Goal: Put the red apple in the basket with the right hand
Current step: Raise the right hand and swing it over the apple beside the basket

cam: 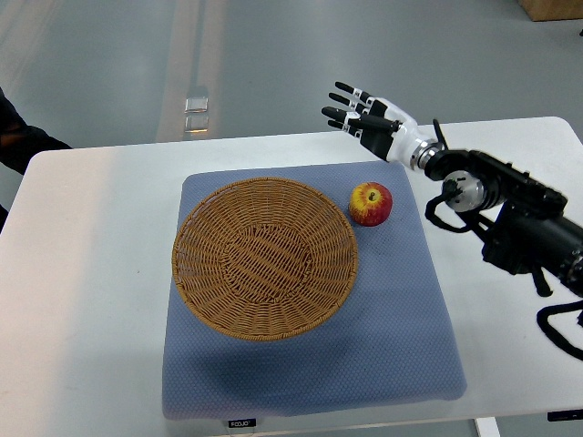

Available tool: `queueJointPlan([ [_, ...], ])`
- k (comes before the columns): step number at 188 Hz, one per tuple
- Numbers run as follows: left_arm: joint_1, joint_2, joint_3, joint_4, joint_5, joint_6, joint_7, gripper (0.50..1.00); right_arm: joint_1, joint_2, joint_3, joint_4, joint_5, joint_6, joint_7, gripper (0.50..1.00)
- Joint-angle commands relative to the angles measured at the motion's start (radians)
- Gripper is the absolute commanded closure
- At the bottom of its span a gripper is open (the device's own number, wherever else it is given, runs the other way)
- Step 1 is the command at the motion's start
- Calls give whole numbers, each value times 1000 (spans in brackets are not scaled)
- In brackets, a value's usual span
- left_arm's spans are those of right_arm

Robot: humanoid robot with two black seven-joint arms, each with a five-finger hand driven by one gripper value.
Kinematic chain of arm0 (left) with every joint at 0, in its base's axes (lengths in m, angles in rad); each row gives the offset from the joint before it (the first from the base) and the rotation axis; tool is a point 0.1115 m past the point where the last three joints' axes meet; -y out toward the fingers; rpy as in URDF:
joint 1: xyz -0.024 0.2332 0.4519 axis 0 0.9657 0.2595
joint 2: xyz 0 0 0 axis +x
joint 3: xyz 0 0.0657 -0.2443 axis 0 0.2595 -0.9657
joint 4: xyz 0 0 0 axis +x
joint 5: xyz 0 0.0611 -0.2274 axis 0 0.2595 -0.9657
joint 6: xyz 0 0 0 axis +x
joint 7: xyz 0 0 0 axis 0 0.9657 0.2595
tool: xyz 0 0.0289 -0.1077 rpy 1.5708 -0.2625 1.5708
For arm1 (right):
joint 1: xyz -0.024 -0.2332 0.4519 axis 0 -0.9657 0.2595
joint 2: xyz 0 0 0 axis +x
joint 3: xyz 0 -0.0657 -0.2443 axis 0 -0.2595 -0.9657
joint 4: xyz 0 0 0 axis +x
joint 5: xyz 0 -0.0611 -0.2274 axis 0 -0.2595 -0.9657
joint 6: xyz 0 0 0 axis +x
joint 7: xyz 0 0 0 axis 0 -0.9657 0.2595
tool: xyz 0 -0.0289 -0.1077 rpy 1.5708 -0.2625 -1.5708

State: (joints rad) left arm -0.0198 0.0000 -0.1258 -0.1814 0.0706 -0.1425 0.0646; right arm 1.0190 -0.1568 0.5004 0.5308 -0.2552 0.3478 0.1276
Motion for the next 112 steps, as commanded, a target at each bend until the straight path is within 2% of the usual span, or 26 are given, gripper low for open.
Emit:
queueJointPlan([
  [1, 0, 0, 0, 0, 0, 0, 0, 500, 170, -122, -253, 61, -82, 86, -52, 576],
  [26, -3, 0, 0, -1, 2, 0, 0, 500, 463, -219, -729, 176, -154, 211, -86, 576],
  [50, -3, 0, 0, -13, 0, 0, 0, 500, 681, -236, -1066, 313, -257, 221, -97, 576],
  [63, -3, 0, 0, -15, 0, 0, 0, 500, 728, -237, -1132, 374, -292, 220, -111, 576],
  [72, -3, 0, 0, -15, 0, 0, 0, 500, 728, -237, -1132, 374, -292, 220, -111, 576],
  [73, -3, 0, 0, -16, 0, 0, 0, 500, 742, -242, -1143, 415, -297, 220, -123, 576],
  [79, -3, 0, 0, -17, 0, 0, 0, 500, 744, -245, -1145, 434, -297, 217, -128, 576],
  [99, -3, 0, 2, -17, 0, 0, 0, 500, 744, -237, -1145, 442, -299, 189, -131, 576],
  [112, -3, 0, 2, -17, 0, 0, 0, 500, 736, -227, -1142, 442, -297, 134, -129, 576],
])
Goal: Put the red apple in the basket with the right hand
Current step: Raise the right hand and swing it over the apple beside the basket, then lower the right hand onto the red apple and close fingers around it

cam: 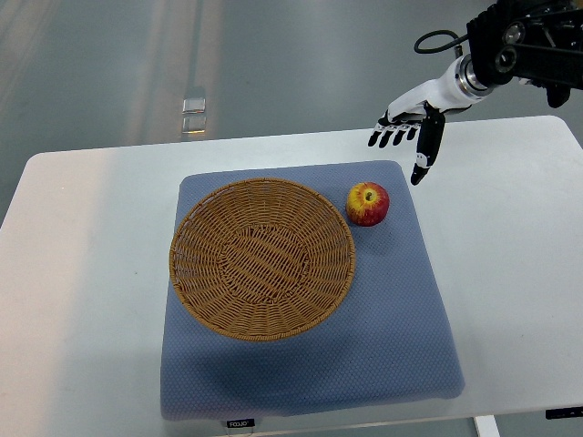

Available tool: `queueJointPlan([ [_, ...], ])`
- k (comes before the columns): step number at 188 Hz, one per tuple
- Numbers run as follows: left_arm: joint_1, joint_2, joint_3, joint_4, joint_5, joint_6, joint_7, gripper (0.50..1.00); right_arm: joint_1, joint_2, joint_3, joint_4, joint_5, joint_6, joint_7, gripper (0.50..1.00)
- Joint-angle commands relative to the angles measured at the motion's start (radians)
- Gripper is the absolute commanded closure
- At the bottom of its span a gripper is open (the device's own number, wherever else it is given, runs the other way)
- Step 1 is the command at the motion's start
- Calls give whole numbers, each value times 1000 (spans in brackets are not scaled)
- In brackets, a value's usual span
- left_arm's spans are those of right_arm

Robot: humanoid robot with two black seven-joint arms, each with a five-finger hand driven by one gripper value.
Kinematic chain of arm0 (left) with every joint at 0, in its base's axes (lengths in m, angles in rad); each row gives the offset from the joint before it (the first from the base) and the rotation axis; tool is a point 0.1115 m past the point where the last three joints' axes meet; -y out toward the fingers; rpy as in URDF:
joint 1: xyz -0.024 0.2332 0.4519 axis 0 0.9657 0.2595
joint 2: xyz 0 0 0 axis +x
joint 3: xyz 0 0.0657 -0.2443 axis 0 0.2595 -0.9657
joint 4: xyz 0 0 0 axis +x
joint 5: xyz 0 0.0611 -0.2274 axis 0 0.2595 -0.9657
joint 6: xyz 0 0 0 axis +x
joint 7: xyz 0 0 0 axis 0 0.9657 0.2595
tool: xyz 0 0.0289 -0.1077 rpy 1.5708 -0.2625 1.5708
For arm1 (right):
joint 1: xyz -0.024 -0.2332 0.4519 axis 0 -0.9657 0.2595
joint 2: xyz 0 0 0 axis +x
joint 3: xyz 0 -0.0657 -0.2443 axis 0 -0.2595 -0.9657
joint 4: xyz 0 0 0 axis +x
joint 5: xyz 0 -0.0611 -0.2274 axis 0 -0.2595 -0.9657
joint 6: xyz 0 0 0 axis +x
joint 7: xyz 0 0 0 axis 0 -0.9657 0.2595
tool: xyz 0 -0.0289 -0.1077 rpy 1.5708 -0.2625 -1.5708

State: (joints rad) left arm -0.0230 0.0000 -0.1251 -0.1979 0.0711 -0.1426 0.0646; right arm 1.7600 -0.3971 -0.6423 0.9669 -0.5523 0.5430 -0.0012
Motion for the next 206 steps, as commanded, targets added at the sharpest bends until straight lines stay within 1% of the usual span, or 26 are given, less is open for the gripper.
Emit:
queueJointPlan([
  [1, 0, 0, 1, 0, 0, 0, 0, 500, -5, 14, 1, 6, 0, -61, 0, 576],
  [8, 0, 0, 1, 0, 0, 0, 0, 500, -13, 23, 1, 4, 2, -104, 1, 579],
  [19, 0, 0, 1, 0, 0, 0, 0, 500, -34, 37, 1, 3, 0, -152, 4, 579],
  [27, 0, 0, 1, 0, 0, 0, 0, 500, -48, 44, 1, 1, -1, -169, 6, 579],
  [36, 0, 0, 1, 0, 0, 0, 0, 500, -48, 44, 1, 1, -2, -169, 6, 579],
  [37, 0, 0, 1, 0, 0, 0, 0, 500, -68, 50, 1, 0, -8, -181, 9, 579],
  [64, 0, 0, 1, 0, 0, 0, 0, 500, -126, 80, 1, -24, -12, -230, 12, 581],
  [99, 0, 0, 1, 3, 0, 0, 0, 500, -175, 106, 3, -50, -38, -256, 17, 581],
  [100, 0, 0, 1, 3, 0, 0, 0, 500, -195, 116, 4, -63, -38, -271, 17, 581],
  [132, 0, 0, -1, 6, 0, 0, 0, 500, -248, 144, 6, -99, -40, -313, 23, 581],
  [206, 0, 0, -1, 6, 0, 1, 0, 500, -318, 173, 7, -148, -48, -367, 44, 583],
])
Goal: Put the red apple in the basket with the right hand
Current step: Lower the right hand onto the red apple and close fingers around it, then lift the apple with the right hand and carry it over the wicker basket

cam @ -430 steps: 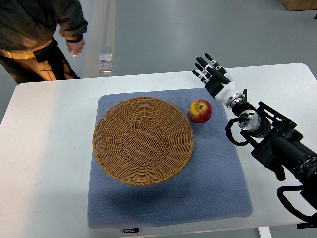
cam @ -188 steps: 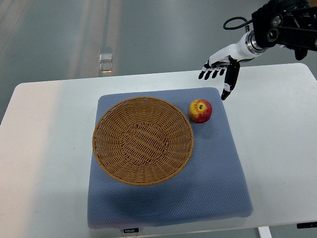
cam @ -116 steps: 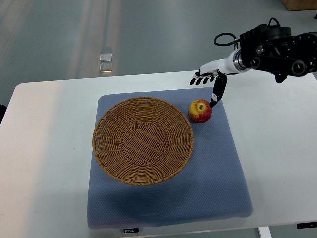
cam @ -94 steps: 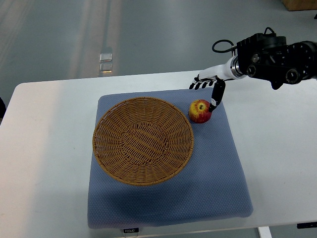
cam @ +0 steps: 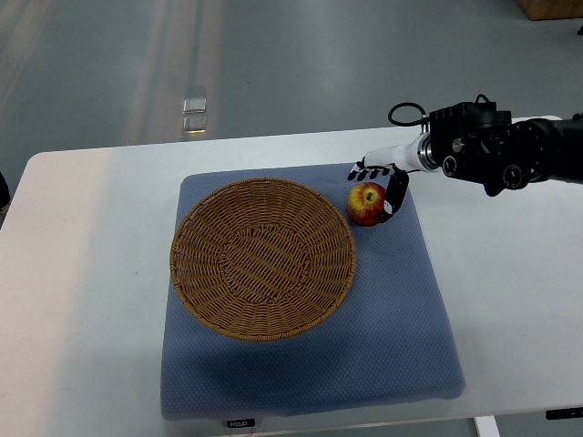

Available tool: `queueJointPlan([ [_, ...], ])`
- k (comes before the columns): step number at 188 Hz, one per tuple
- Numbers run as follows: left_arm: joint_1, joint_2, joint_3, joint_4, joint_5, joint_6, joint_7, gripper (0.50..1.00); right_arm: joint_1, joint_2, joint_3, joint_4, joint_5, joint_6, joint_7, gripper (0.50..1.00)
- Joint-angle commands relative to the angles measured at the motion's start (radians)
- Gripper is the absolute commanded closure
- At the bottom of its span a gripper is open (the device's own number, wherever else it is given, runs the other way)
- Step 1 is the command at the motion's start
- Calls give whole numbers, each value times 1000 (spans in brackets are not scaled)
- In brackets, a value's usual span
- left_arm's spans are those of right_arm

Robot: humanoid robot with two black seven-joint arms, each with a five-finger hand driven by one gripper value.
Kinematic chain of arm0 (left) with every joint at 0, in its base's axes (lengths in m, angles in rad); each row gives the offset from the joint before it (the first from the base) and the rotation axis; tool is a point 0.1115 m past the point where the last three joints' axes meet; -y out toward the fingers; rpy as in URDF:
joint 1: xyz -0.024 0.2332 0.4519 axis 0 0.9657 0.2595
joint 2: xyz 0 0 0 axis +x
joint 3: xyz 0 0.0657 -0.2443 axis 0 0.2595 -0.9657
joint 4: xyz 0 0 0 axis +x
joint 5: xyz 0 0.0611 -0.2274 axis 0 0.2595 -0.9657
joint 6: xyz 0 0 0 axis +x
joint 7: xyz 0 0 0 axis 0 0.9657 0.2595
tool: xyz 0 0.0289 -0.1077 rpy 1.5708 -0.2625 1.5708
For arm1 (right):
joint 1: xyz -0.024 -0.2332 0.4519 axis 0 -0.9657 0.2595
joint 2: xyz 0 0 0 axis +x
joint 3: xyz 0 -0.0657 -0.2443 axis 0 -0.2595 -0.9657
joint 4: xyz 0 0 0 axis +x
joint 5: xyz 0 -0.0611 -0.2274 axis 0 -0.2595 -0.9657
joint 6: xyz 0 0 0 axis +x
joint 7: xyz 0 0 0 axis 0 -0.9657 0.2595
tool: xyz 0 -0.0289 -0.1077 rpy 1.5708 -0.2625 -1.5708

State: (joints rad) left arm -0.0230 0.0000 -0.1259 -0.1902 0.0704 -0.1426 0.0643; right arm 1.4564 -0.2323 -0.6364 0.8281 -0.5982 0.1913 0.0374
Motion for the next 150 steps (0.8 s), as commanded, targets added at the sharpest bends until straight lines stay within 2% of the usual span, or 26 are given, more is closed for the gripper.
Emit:
queueJointPlan([
  [1, 0, 0, 0, -2, 0, 0, 0, 500, -16, 10, 1, -11, -2, -16, 6, 583],
  [50, 0, 0, 0, 0, 0, 1, 0, 500, -37, 14, 0, -29, -2, -33, 15, 601],
  [78, 0, 0, 0, 0, 0, 1, 0, 500, -42, 14, 0, -29, -3, -33, 25, 724],
  [86, 0, 0, 0, 0, 0, 1, 0, 500, -42, 14, 0, -29, -3, -33, 25, 724],
  [87, 0, 0, 0, 0, 0, 1, 0, 500, -44, 14, -2, -30, -5, -35, 27, 790],
  [93, 0, 0, 0, 0, 0, 0, 0, 500, -47, 14, -2, -30, -11, -35, 27, 830],
  [103, 0, 0, 0, 0, 0, 0, 0, 500, -47, 14, -2, -30, -11, -35, 27, 830],
  [104, 0, 0, 0, 0, 0, 1, 0, 500, -47, 14, -2, -32, -26, -39, 29, 856],
  [112, 0, 0, 0, 1, 0, 1, 0, 500, -44, 13, -2, -32, -35, -39, 30, 877],
  [139, 0, 0, 0, 1, 0, 1, 0, 500, -10, -13, 3, -30, -31, -16, 32, 881],
  [150, 0, 0, 0, 0, 0, 1, 0, 500, 48, -33, 4, -26, -22, 23, 36, 881],
])
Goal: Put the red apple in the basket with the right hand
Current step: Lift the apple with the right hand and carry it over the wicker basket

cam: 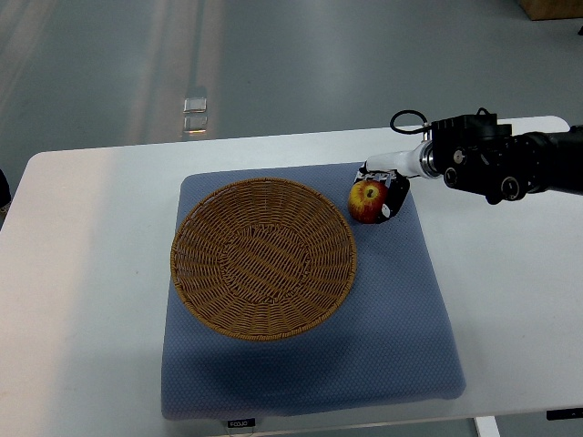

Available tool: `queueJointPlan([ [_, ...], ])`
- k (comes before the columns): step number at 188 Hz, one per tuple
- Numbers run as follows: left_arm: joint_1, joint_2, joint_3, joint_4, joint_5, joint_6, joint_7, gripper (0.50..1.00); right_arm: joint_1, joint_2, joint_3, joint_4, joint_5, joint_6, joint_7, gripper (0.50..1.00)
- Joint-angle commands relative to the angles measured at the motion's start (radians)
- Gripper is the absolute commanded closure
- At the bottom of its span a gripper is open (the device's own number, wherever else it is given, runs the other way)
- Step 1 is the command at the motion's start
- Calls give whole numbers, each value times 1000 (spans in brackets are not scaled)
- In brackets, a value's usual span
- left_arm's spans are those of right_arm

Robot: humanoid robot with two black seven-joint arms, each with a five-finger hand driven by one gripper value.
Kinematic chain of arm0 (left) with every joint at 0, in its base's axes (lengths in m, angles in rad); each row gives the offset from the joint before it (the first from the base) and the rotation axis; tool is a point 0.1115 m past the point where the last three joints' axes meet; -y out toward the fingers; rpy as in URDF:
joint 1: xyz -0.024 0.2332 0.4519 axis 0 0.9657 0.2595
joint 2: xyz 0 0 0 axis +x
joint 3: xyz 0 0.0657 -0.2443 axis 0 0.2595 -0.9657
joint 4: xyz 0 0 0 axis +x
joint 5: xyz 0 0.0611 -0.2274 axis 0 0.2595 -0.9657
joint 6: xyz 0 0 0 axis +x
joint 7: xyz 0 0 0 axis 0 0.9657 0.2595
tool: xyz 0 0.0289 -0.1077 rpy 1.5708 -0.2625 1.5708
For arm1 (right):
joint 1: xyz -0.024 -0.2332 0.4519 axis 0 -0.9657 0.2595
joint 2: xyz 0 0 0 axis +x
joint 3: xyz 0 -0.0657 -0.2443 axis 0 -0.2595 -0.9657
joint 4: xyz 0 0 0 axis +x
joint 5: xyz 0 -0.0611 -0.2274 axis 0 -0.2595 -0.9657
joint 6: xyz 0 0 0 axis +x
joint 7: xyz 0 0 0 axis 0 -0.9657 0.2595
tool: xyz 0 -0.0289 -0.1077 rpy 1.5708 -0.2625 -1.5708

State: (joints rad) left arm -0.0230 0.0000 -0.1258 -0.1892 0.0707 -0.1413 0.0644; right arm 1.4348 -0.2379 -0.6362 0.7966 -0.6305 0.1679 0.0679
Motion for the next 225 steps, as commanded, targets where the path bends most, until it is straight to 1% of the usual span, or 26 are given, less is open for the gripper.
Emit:
queueJointPlan([
  [1, 0, 0, 0, -1, 0, 0, 0, 500, 70, -27, 4, 6, 11, 47, 6, 881],
  [11, 0, 0, 0, -4, 0, 0, 0, 500, 124, -57, 10, 18, 17, 88, 7, 881],
  [20, 0, 0, 0, -4, 0, 0, 0, 500, 124, -57, 10, 18, 17, 88, 7, 881],
  [21, 0, 0, 0, -6, 0, 0, 0, 500, 168, -75, 47, 24, 24, 125, 9, 881],
  [23, 0, 0, 0, -6, 0, -1, 0, 500, 174, -78, 61, 26, 28, 133, 9, 881],
  [29, 0, 0, 0, -7, 0, 0, 0, 500, 188, -86, 99, 26, 40, 151, 9, 879],
  [39, 0, 0, 0, -7, 0, 0, 0, 500, 188, -86, 99, 26, 40, 151, 9, 879],
  [40, 0, 0, 0, -7, 0, 0, 0, 500, 194, -102, 168, 26, 73, 180, 9, 879],
  [50, 0, 0, 0, -6, 0, 0, 0, 500, 194, -115, 230, 30, 117, 202, 9, 877],
  [59, 0, 0, 0, -6, 0, 0, 0, 500, 194, -115, 230, 30, 117, 202, 9, 877],
  [60, 0, 0, 0, -6, 0, 0, 0, 500, 194, -113, 262, 44, 148, 205, 10, 879],
  [67, 0, 0, 0, -4, 0, 0, 0, 500, 193, -113, 271, 53, 158, 205, 10, 877],
  [113, 0, 0, 0, -1, 0, 0, 0, 500, 194, -86, 271, 128, 158, 203, 24, 877],
  [124, 0, 0, 2, -3, 0, 0, 0, 500, 194, -60, 264, 144, 153, 202, 24, 877],
  [133, 0, 0, 2, -3, 0, 0, 0, 500, 194, -60, 263, 144, 153, 202, 24, 877],
  [134, 0, 0, 2, -3, 0, 0, 0, 500, 196, -32, 256, 150, 147, 202, 26, 877],
  [145, 0, 0, 2, -1, 0, 0, 0, 500, 196, 5, 248, 150, 144, 199, 26, 877],
  [154, 0, 0, 2, -1, 0, 0, 0, 500, 196, 5, 248, 150, 144, 199, 26, 877],
  [155, 0, 0, 2, 0, 0, 0, 0, 500, 196, 49, 234, 150, 141, 193, 24, 877],
  [167, 0, 0, 2, 0, 0, 0, 0, 500, 196, 104, 217, 150, 138, 182, 26, 877],
  [177, 0, 0, 2, 0, 0, 0, 0, 500, 196, 104, 217, 150, 138, 182, 26, 877],
  [178, 0, 0, 2, 2, 0, 0, 0, 500, 196, 153, 205, 148, 138, 173, 24, 877],
  [190, 0, 0, 0, 2, 0, 0, 0, 500, 196, 210, 190, 142, 137, 162, 24, 877],
  [200, 0, 0, 0, 2, 0, 0, 0, 500, 196, 210, 190, 142, 137, 162, 24, 877],
  [201, 0, 0, -1, 2, 0, 0, 0, 500, 196, 238, 178, 136, 137, 156, 24, 877],
  [225, 0, 0, -3, 2, 0, 0, 0, 500, 187, 238, 133, 107, 118, 140, 24, 875],
])
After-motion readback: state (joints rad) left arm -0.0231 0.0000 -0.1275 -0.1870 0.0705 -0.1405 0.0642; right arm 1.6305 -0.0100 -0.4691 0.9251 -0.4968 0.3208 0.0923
